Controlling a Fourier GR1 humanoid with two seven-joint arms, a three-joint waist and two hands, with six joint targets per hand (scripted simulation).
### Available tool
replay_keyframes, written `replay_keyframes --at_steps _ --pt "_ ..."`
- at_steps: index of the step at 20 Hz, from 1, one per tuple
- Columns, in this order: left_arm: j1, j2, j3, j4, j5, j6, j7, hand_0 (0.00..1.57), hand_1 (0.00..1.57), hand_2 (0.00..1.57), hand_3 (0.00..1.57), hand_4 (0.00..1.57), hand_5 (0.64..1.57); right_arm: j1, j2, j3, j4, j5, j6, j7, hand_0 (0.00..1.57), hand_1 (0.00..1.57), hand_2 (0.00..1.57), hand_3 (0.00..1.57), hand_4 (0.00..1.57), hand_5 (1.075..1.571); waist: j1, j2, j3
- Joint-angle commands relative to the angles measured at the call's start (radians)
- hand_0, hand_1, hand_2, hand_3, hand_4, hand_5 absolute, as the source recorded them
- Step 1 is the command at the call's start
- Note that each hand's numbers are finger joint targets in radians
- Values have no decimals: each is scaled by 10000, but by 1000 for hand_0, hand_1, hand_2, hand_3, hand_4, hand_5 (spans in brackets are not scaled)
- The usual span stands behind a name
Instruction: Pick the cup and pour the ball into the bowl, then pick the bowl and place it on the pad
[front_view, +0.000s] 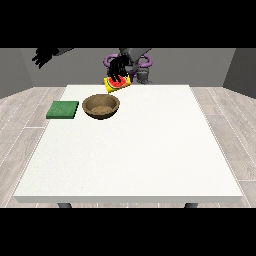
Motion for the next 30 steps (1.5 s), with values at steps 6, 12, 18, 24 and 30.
replay_keyframes --at_steps 6,12,18,24,30 --pt "262 -9 -1319 -2139 -294 -2909 768 0 0 1140 1570 1119 1571 -775 391 403 206 326 -476 -101 0 0 0 165 706 1550 -241 179 -11" --pt "961 798 821 -2802 634 -323 -404 748 748 1571 1544 1105 1556 80 -437 -297 352 -5 -272 298 0 0 0 50 713 1548 991 -408 -32" --pt "1381 1271 4390 -4614 4716 804 -2266 635 635 936 669 1285 1545 250 116 -384 287 240 -1083 -226 0 0 0 132 777 1559 2091 -139 -121" --pt "1380 1131 7468 -6151 9093 -300 -3498 0 0 0 0 1092 1571 377 376 -310 418 558 -1648 -300 0 0 0 0 783 1555 2921 140 -143" --pt "1133 2417 9487 -6476 12382 -3441 -4174 0 0 0 0 1057 1566 403 1097 -491 794 580 -2259 -1147 0 0 0 0 719 1566 3783 1089 -34"
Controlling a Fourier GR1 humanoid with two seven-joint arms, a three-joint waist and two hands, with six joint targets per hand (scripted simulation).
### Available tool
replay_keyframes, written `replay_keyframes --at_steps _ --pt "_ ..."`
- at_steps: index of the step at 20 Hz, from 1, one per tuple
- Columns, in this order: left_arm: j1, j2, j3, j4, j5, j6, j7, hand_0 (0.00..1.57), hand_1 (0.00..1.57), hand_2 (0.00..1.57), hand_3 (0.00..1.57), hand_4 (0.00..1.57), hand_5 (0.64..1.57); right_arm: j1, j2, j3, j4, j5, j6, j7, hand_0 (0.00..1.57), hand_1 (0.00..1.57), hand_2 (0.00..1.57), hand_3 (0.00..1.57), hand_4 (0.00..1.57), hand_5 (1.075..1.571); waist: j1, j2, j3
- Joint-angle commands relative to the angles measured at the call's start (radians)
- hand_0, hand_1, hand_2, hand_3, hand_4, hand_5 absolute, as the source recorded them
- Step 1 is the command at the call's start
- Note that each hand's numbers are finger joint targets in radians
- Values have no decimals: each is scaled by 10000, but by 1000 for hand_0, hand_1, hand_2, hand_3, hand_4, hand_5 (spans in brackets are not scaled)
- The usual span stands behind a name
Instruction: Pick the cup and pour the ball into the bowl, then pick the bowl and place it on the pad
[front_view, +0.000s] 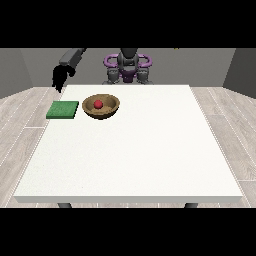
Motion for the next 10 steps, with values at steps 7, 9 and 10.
replay_keyframes --at_steps 7,9,10 --pt "387 1731 1961 -591 3217 -3204 -398 0 0 0 0 1047 1558 -353 783 -328 1712 37 -375 -2014 0 0 0 0 738 1568 877 1334 76" --pt "409 2201 2213 -421 3417 -3362 -190 0 0 0 0 1023 1560 -868 803 121 1947 255 -312 -1790 0 0 0 0 701 1565 297 1399 71" --pt "568 2605 2474 -344 3548 -3714 -656 0 0 0 0 993 1561 -686 1024 178 1933 307 -294 -2122 0 0 0 0 694 1566 322 1699 69"
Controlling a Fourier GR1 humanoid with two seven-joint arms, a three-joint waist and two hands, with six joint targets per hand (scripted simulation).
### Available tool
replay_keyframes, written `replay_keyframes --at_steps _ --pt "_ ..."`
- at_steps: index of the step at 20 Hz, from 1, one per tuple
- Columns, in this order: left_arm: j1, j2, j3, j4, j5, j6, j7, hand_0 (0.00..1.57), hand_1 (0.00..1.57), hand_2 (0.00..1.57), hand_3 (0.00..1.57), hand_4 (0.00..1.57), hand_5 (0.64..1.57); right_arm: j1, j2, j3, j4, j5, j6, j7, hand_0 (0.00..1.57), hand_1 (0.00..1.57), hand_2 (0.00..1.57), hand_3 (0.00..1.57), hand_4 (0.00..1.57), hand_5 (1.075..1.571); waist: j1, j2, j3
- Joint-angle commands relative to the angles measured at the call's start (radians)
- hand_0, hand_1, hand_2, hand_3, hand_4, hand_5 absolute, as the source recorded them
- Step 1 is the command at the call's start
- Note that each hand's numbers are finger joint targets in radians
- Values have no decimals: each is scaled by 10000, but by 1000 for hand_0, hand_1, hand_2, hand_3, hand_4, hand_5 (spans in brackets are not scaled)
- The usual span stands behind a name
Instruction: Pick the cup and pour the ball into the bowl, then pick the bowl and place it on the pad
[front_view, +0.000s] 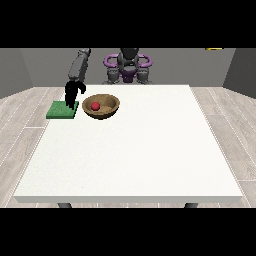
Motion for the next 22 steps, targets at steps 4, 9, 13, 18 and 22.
replay_keyframes --at_steps 4,9,13,18,22 --pt "807 659 549 -460 858 -539 19 0 0 0 0 1001 1542 -1265 48 161 1542 139 -199 -574 0 0 0 0 582 1558 -295 222 8" --pt "500 1506 862 -671 1337 -771 605 0 0 0 0 1014 1532 -1361 414 446 2582 510 -156 -1840 0 0 0 0 529 1553 -587 583 12" --pt "838 2067 1211 -862 1826 -1385 550 0 0 0 0 1016 1536 -1387 -42 105 3069 274 346 -2442 0 0 0 0 498 1551 -355 1011 11" --pt "870 2003 1161 -1372 2008 -1289 673 0 0 0 0 1018 1540 -1452 -56 -34 3256 178 289 -2746 0 0 0 0 449 1546 -1 1362 15" --pt "878 1962 1229 -985 1999 -1174 493 0 0 0 0 1024 1536 -1789 730 480 2606 491 -711 -2192 0 0 0 0 444 1547 -240 1091 -1"
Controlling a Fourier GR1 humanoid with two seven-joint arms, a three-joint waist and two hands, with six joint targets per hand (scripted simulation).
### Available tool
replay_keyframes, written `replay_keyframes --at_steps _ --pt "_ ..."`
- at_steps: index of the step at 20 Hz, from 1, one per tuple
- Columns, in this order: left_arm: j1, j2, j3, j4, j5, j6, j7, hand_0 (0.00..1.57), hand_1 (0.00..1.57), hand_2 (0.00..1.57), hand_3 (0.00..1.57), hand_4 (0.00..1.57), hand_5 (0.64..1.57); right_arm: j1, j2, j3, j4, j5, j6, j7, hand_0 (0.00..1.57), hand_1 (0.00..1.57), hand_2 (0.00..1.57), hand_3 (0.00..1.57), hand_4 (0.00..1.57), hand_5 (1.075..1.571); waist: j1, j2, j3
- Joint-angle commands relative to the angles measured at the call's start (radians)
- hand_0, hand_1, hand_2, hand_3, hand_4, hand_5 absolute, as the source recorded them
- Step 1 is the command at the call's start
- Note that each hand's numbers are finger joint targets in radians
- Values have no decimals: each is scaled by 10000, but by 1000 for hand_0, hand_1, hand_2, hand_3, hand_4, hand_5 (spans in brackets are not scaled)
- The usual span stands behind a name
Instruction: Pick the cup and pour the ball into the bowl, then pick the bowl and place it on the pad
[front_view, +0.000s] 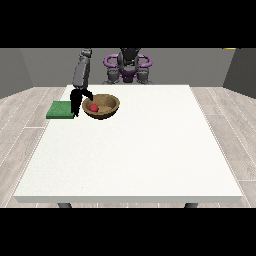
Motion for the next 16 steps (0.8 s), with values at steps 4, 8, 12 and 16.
replay_keyframes --at_steps 4,8,12,16 --pt "154 382 224 5 375 -121 242 0 0 0 0 1024 1545 -1070 368 75 690 9 -838 564 0 0 0 0 472 1547 113 -60 302" --pt "232 662 467 -148 850 -715 92 0 0 0 0 1018 1535 -58 112 -379 1490 108 -1840 620 878 878 580 0 608 1514 498 623 306" --pt "-33 486 408 -401 837 -361 111 0 0 0 0 1028 1529 311 -346 -29 1470 800 -2618 698 1571 1571 1571 1571 944 1471 516 934 300" --pt "-217 866 613 -198 1129 -674 184 0 0 0 0 1112 1519 495 -880 42 1084 968 -2993 859 1571 1571 1571 1413 922 1525 583 1071 282"
